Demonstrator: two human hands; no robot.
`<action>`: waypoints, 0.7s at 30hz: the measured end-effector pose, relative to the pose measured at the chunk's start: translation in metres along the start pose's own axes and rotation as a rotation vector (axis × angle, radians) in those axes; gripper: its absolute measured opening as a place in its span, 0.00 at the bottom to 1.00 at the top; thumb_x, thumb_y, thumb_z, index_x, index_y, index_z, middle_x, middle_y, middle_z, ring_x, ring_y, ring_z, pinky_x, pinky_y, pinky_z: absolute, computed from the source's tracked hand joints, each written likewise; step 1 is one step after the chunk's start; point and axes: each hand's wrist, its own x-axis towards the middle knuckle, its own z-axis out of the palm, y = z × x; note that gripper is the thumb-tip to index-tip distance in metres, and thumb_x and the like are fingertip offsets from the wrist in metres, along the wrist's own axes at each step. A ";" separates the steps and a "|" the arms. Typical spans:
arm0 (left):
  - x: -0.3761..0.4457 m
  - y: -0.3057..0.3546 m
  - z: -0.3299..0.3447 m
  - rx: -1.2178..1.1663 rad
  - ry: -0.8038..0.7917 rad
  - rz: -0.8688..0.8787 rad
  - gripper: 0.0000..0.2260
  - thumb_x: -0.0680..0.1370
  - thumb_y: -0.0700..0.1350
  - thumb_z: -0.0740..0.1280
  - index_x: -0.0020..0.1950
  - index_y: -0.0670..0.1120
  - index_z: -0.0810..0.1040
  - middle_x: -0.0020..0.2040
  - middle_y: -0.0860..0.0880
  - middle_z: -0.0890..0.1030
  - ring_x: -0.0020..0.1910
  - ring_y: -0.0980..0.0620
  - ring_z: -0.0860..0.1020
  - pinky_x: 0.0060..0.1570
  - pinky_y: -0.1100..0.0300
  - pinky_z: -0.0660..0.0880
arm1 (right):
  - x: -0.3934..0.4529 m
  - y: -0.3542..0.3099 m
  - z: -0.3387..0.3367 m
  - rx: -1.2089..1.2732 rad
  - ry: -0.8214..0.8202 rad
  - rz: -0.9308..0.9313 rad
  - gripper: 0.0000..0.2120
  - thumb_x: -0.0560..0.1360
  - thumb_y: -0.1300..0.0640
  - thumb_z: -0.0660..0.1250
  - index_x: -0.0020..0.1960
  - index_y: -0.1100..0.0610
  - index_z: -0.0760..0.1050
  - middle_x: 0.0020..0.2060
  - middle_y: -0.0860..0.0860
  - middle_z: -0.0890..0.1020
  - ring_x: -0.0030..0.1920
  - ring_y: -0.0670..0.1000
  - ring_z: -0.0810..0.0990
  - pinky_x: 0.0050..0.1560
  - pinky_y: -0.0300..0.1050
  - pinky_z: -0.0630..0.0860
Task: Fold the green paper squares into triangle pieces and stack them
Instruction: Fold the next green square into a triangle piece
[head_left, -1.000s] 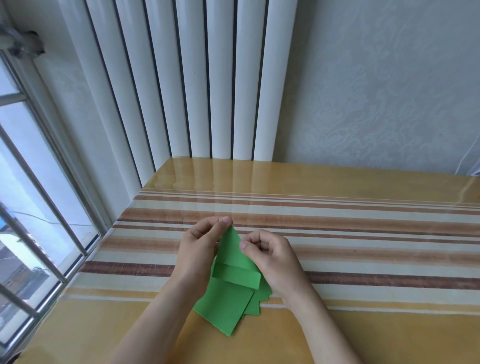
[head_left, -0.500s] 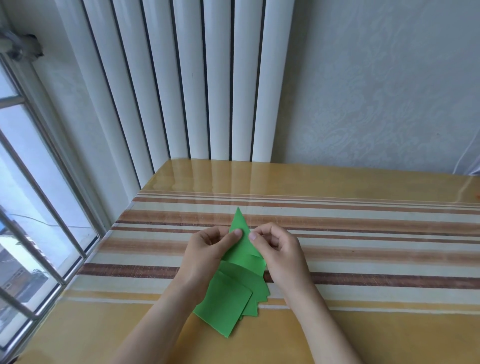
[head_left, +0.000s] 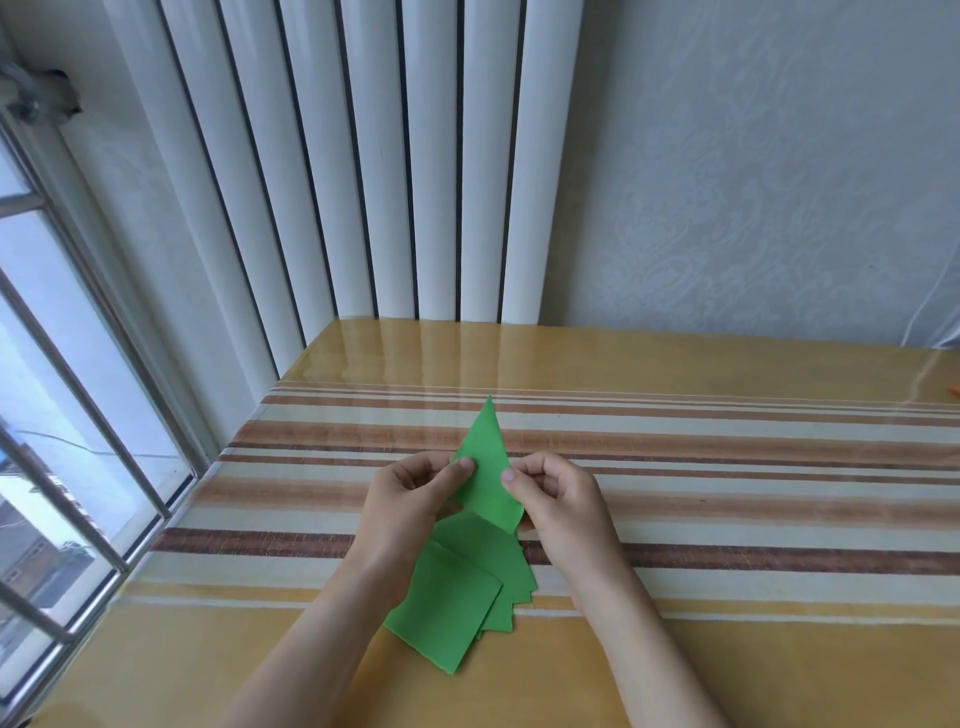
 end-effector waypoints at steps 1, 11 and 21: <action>0.001 -0.001 -0.001 -0.004 -0.001 0.000 0.08 0.78 0.45 0.75 0.45 0.41 0.86 0.43 0.40 0.86 0.39 0.46 0.82 0.45 0.53 0.79 | 0.000 -0.001 0.000 0.013 -0.028 0.029 0.06 0.82 0.59 0.69 0.48 0.61 0.80 0.43 0.59 0.87 0.42 0.54 0.84 0.42 0.52 0.82; -0.003 0.001 0.000 0.157 -0.086 0.084 0.03 0.79 0.42 0.74 0.49 0.43 0.86 0.47 0.40 0.87 0.49 0.37 0.85 0.55 0.41 0.80 | -0.002 -0.007 -0.004 0.123 -0.003 -0.040 0.06 0.83 0.62 0.67 0.48 0.63 0.80 0.38 0.53 0.85 0.38 0.47 0.82 0.39 0.38 0.78; -0.002 0.008 -0.002 0.092 -0.035 0.193 0.05 0.79 0.38 0.72 0.53 0.46 0.86 0.48 0.44 0.87 0.46 0.47 0.86 0.45 0.55 0.84 | -0.001 -0.007 -0.003 0.137 -0.018 -0.002 0.03 0.82 0.63 0.68 0.49 0.61 0.80 0.35 0.50 0.84 0.37 0.49 0.82 0.41 0.41 0.79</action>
